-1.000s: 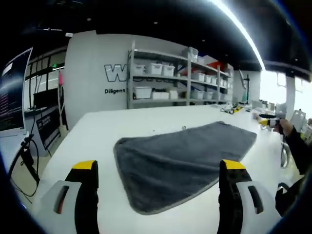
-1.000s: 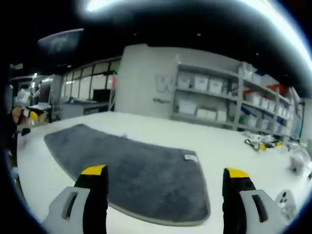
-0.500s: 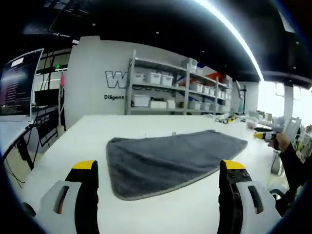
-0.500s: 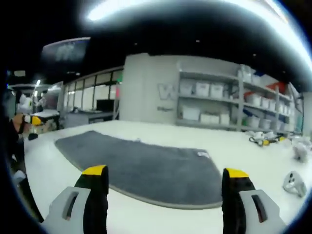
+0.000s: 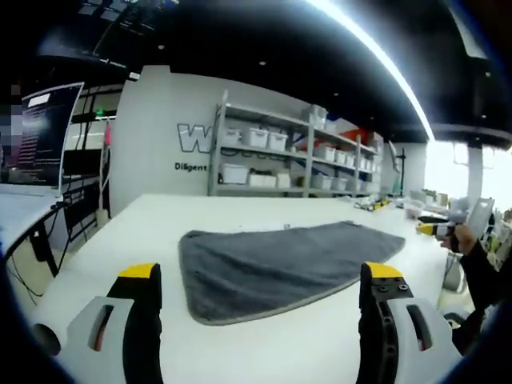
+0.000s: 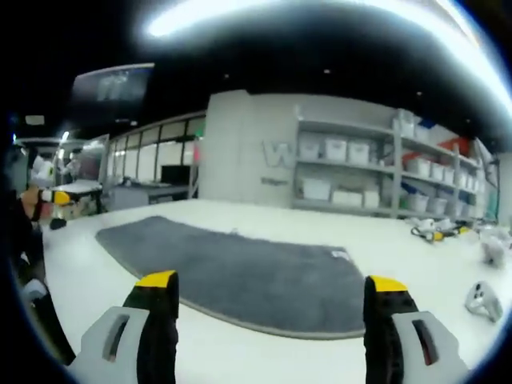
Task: Open the folded towel by lifting each exposed corner and separating the folded layers until the towel lies flat within the target outline without major curled edges
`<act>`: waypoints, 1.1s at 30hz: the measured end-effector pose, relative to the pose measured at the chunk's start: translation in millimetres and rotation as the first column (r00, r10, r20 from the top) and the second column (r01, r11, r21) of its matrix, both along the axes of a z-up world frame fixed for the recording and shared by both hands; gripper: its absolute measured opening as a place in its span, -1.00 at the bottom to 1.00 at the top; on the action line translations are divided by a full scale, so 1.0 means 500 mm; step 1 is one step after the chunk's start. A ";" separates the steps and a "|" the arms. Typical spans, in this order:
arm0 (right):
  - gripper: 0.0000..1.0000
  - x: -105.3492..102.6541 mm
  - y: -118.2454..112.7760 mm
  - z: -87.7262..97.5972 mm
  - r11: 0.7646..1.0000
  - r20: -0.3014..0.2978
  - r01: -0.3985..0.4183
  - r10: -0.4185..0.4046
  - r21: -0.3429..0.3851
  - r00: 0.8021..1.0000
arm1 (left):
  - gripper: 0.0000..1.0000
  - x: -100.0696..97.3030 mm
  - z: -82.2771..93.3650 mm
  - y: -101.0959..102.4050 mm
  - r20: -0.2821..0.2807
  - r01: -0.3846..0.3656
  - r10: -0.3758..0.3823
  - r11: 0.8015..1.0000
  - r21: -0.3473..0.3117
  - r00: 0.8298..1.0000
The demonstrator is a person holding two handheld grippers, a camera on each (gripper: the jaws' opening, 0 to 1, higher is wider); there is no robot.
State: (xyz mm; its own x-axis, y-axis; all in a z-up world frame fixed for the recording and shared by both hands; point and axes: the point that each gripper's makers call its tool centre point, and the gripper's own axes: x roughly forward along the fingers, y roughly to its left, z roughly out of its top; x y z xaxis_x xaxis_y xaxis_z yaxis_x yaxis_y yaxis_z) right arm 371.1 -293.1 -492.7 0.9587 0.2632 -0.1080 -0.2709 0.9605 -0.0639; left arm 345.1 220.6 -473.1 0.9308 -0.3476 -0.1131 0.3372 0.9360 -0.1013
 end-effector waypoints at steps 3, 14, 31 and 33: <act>0.99 -0.006 0.014 -0.006 1.000 -0.014 -0.021 0.021 -0.011 1.000 | 1.00 -0.004 -0.001 -0.005 -0.003 0.003 -0.003 1.000 0.018 1.000; 0.99 -0.021 0.022 -0.012 0.999 -0.012 -0.031 0.031 0.018 0.999 | 1.00 -0.024 0.028 -0.018 0.023 -0.005 0.004 1.000 0.021 1.000; 0.99 -0.032 0.030 0.001 0.998 -0.004 -0.057 0.057 0.035 0.998 | 1.00 -0.047 0.027 -0.038 0.041 -0.008 0.006 0.999 0.035 0.999; 0.99 -0.033 0.030 -0.002 0.998 -0.009 -0.057 0.057 0.038 0.998 | 1.00 -0.049 0.024 -0.041 0.038 -0.005 0.004 0.999 0.042 0.999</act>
